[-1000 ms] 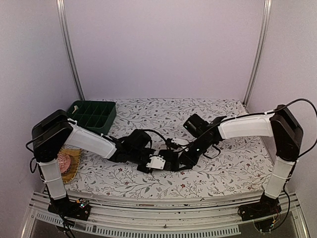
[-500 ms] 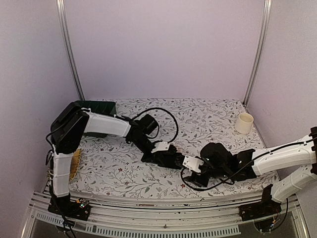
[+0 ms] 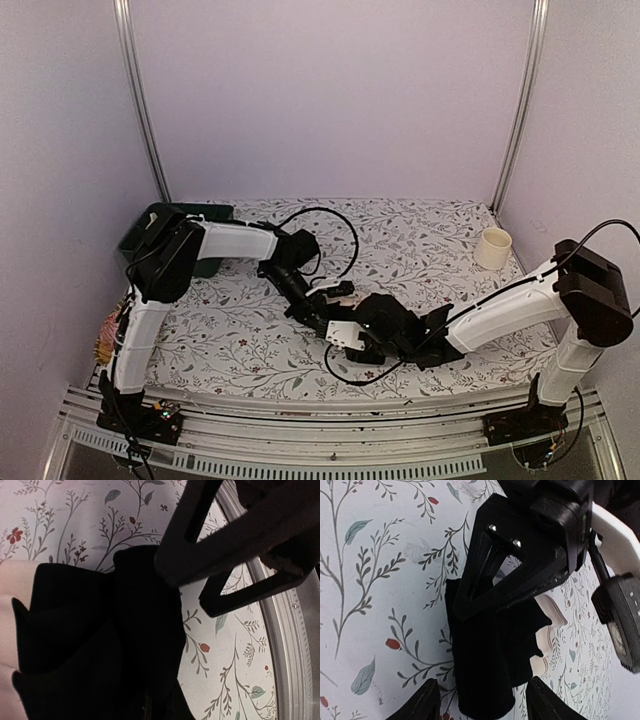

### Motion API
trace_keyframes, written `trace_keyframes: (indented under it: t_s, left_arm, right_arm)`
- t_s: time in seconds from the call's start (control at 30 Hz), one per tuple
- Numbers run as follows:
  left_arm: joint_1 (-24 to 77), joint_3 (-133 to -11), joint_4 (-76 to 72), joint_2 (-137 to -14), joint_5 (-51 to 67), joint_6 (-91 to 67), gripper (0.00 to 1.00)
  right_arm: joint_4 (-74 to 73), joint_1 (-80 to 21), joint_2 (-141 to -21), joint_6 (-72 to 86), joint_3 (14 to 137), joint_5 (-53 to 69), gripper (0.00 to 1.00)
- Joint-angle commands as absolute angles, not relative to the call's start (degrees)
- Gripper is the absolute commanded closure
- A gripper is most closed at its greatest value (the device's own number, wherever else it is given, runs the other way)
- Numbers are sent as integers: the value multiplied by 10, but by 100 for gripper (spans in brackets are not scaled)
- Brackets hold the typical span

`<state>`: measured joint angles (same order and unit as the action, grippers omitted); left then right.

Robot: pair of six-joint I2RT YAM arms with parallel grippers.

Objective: Roll the underwear
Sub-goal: Roll the underwear at the center of the board.

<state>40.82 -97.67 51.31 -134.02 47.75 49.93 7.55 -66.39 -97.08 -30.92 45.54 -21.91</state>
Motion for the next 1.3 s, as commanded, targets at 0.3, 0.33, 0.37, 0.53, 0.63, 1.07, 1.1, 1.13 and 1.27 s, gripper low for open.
trace_keyframes:
  t_s: [0.3,0.33,0.37,0.53,0.63,1.07,1.1,1.13,1.27]
  left_arm:
    - [381,-1022,649,-1412,499,522,100]
    - [379,-1023,651,-1414,502,521,100]
    - [378,-1025,654,-1416,507,523,100]
    - [372,-1029,657,-1422,515,529,100]
    - [371,-1027,651,-1413,509,529,88]
    - [353,-812,416,-1143,416,507,30]
    - [348,-785,388,-1115,410,507,29]
    - [341,-757,360,-1092,412,506,28]
    - [331,-634,228,-1008,381,513,29]
  right_arm:
    - [36,-650,-1083,-396,546,-233,49]
    - [31,-647,-1085,-393,549,-232,55]
    - [26,-643,-1087,-389,549,-231,62]
    - [5,-641,-1091,-379,556,-212,88]
    - [-38,-638,-1102,-368,582,-188,96]
    - [-249,-625,-1127,-233,687,-6,97]
    - [-262,-620,-1131,-223,689,9,97]
    - [-281,-618,-1136,-217,707,31,97]
    - [-329,-600,-1165,-192,752,107,97]
